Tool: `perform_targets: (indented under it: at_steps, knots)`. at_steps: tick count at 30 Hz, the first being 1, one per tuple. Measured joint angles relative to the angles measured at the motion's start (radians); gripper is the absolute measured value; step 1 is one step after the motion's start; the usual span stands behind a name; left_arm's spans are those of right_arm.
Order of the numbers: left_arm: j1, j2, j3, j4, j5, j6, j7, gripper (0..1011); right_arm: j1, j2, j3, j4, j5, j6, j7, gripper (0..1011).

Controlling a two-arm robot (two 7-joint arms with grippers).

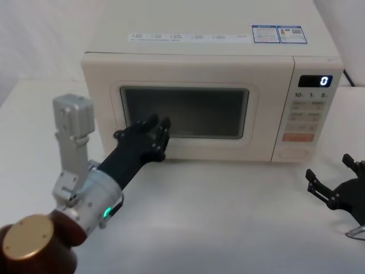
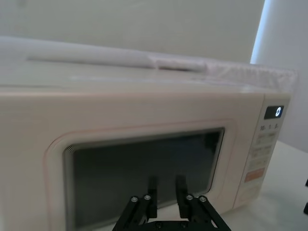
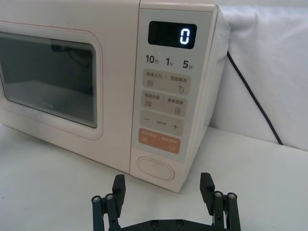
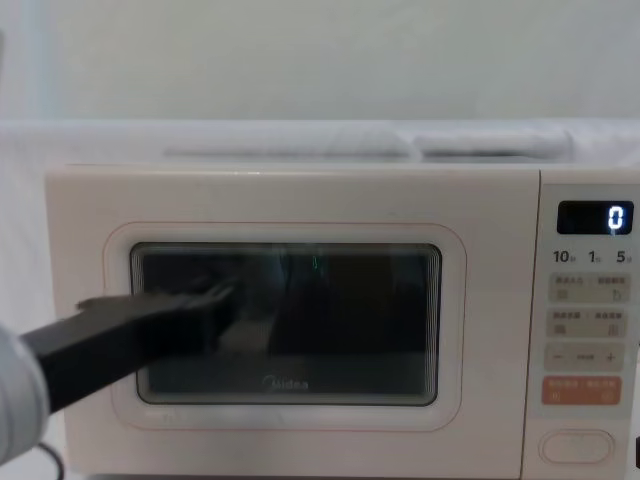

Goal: Press the button to open the microwave door with one hand; close the microwave door with the other hand.

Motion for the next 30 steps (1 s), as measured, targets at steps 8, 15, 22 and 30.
perform_targets:
  at_steps: [8, 15, 22, 30]
  knots:
    - [0.054, 0.022, -0.024, -0.004, 0.002, -0.025, 0.012, 499, 0.0, 0.0, 0.0, 0.0, 0.0, 0.0, 0.0, 1001]
    - [0.085, 0.021, -0.044, 0.014, 0.015, -0.047, 0.028, 702, 0.0, 0.0, 0.0, 0.0, 0.0, 0.0, 0.0, 1001]
    - [0.117, 0.013, -0.067, 0.036, 0.022, -0.06, 0.04, 937, 0.0, 0.0, 0.0, 0.0, 0.0, 0.0, 0.0, 1001]
    - [0.129, 0.006, -0.077, 0.045, 0.025, -0.064, 0.044, 1001, 0.0, 0.0, 0.0, 0.0, 0.0, 0.0, 0.0, 1001]
